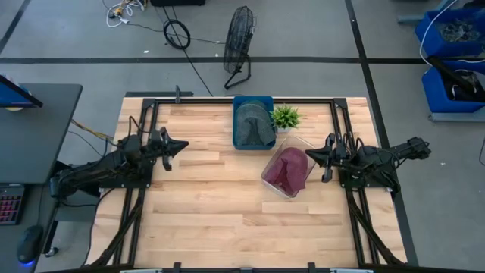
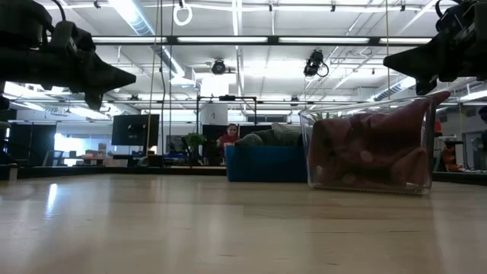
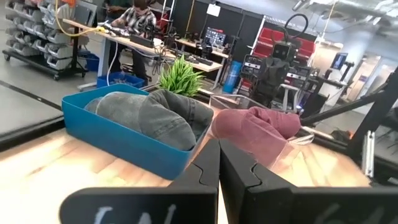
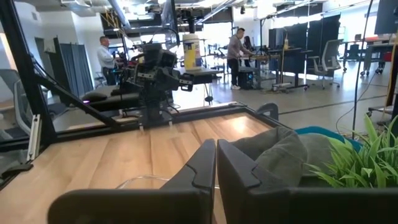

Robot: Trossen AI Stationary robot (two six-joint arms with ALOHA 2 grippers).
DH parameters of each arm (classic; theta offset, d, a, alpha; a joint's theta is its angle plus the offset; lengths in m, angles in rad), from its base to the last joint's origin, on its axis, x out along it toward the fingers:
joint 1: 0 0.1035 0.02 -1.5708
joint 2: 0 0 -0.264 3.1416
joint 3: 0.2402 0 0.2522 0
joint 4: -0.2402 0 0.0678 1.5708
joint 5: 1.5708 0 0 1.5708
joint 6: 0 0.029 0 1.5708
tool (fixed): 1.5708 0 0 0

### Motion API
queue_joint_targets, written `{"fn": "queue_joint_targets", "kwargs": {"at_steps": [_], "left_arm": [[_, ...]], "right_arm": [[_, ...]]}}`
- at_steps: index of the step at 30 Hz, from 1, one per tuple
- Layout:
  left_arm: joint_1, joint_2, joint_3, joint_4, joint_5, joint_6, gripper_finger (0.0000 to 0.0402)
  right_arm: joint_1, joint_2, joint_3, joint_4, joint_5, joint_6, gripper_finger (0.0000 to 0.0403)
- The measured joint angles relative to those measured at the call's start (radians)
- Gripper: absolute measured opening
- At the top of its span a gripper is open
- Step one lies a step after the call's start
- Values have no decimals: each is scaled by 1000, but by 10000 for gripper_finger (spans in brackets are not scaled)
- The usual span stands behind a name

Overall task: Pick & Place hat
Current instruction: Return to Home Position

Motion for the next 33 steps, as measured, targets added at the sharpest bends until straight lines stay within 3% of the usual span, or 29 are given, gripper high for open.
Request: {"fn": "queue_joint_targets", "kwargs": {"at_steps": [33], "left_arm": [[0, 0, 0, 4, -1, 19, 3]], "right_arm": [[0, 0, 1, 0, -2, -1, 22]]}}
